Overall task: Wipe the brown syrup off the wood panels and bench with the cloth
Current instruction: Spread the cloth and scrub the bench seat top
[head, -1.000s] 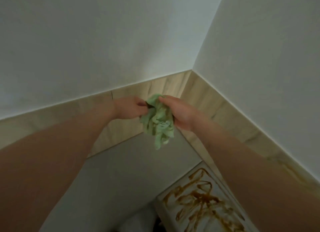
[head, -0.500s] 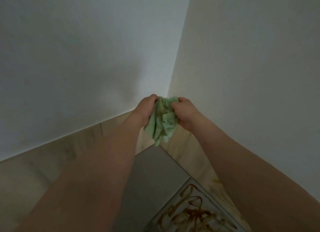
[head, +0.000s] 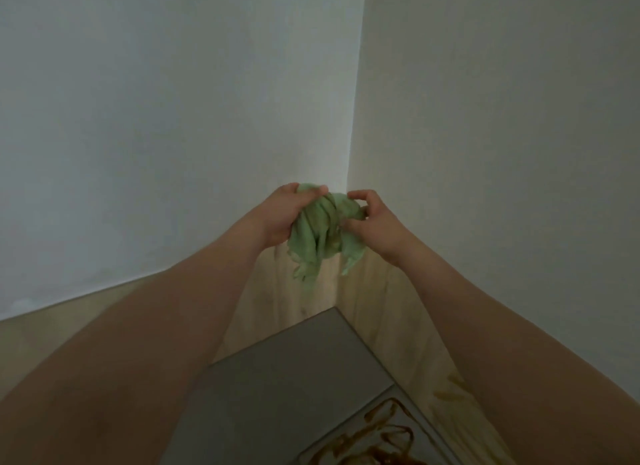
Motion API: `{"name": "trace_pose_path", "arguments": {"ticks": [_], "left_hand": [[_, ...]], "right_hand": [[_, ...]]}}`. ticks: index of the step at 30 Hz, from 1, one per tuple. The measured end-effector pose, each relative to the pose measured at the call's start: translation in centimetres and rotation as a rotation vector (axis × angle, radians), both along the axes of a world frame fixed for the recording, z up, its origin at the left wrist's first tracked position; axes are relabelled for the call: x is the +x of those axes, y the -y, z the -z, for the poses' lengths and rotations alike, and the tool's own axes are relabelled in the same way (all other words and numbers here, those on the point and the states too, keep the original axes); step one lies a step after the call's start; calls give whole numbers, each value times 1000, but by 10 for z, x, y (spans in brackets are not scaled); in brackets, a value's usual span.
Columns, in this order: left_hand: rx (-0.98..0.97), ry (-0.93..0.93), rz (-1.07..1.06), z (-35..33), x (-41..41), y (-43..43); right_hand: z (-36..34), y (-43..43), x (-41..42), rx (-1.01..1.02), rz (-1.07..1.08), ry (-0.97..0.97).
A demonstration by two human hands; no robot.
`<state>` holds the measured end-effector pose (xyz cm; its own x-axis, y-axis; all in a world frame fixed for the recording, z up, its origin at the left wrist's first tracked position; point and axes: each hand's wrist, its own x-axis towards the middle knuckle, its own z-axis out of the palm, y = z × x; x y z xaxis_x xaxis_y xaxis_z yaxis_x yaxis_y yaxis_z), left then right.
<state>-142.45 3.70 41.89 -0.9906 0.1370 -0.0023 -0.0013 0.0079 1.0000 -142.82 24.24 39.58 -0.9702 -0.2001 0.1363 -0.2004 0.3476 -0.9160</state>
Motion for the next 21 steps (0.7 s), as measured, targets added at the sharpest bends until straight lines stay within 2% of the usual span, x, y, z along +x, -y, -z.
{"name": "trace_pose_path", "arguments": {"ticks": [5,7,12,14,18,21], "left_hand": [[-235,-77,-127,-18,44,-15],[-333,-110,-179,-26,63,-17],[-654,-224,-325,-24,117,-2],[-726,-237,-394,-21,144,14],[-600,-115,-520,-6,200,54],[-357,-30,-516,3,256,87]], "right_hand": [[-7,-17,18,72,7,-97],[-12,-12,30,21,-4,-106],[-18,0,69,-239,-24,173],[-16,3,89,-273,-115,242],[-4,22,133,-87,-294,131],[8,54,170,-165,-305,184]]}}
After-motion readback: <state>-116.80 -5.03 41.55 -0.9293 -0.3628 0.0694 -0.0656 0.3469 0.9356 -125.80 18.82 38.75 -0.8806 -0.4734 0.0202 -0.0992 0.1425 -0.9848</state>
